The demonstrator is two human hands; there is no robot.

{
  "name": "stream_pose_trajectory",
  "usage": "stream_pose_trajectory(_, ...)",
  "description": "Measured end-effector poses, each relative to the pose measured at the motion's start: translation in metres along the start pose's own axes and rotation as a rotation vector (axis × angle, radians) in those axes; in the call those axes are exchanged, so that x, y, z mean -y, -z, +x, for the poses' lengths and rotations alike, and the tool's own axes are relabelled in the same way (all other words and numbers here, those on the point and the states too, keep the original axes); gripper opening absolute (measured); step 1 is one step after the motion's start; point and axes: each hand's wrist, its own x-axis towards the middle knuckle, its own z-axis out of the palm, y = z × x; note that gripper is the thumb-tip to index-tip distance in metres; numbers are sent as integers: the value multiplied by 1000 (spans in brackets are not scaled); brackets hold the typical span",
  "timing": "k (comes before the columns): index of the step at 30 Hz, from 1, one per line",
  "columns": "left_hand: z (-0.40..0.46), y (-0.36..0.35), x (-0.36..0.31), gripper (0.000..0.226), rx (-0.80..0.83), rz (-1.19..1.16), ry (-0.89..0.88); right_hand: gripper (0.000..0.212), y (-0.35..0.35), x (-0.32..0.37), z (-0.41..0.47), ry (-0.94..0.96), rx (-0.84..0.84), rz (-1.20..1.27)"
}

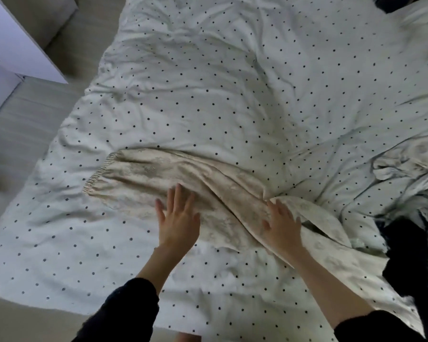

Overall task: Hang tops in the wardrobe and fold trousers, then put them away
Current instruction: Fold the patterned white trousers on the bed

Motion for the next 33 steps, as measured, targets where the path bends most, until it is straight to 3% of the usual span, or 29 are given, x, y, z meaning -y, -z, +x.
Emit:
stream_pose_trajectory(9,-1,-76,-127,59,129,145,-114,45,-8,-170,0,-74,-19,-142)
stream_pose_trajectory(14,-14,-137,-203,59,120,191,-172,37,-11,-249,15,-112,-68,103)
stream_pose_trajectory(16,-22,-155,-221,58,137,259,-240,41,-13,-262,21,-112,13,193)
stream_pose_trajectory(21,-23,-196,-248,73,338,427,-468,75,-20,-278,28,-93,215,34)
stream_pose_trajectory(25,-23,-210,-250,89,378,523,-511,55,-26,-265,30,-91,159,115)
stream_pose_trajectory(28,-20,-206,-256,70,239,497,-533,30,-23,-261,33,-94,84,123)
stream_pose_trajectory(30,-17,-204,-254,45,272,381,-531,31,-21,-264,36,-71,39,196)
stream_pose_trajectory(33,-18,-199,-252,30,326,225,-546,33,-13,-276,34,-9,-76,464)
